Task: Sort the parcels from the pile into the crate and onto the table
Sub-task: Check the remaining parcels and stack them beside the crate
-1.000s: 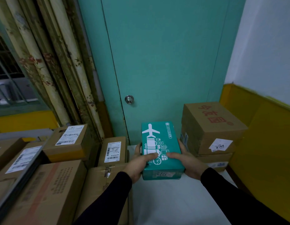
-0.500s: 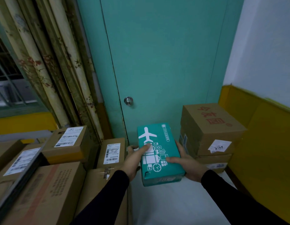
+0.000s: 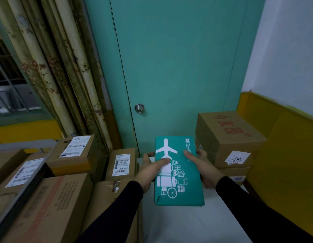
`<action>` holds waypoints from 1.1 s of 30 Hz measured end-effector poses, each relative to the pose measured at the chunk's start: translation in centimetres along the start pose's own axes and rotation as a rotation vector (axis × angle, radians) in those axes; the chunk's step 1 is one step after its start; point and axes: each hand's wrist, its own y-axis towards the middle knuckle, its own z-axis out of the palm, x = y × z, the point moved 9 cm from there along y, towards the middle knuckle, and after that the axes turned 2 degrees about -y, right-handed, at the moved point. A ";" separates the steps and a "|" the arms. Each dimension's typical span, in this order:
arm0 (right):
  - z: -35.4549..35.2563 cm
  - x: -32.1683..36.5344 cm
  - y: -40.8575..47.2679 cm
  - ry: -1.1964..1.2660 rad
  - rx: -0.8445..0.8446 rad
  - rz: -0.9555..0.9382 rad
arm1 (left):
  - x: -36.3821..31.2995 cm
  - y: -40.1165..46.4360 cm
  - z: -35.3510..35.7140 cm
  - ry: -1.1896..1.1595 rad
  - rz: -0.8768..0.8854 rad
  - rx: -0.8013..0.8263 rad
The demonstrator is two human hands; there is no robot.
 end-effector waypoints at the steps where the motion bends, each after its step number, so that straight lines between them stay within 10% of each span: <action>1: 0.1 0.1 -0.1 -0.009 -0.003 -0.005 | 0.0 0.0 0.0 -0.003 0.009 -0.009; 33: 1.5 -1.4 1.5 0.028 0.217 0.021 | -2.4 -0.5 0.4 0.212 0.096 0.047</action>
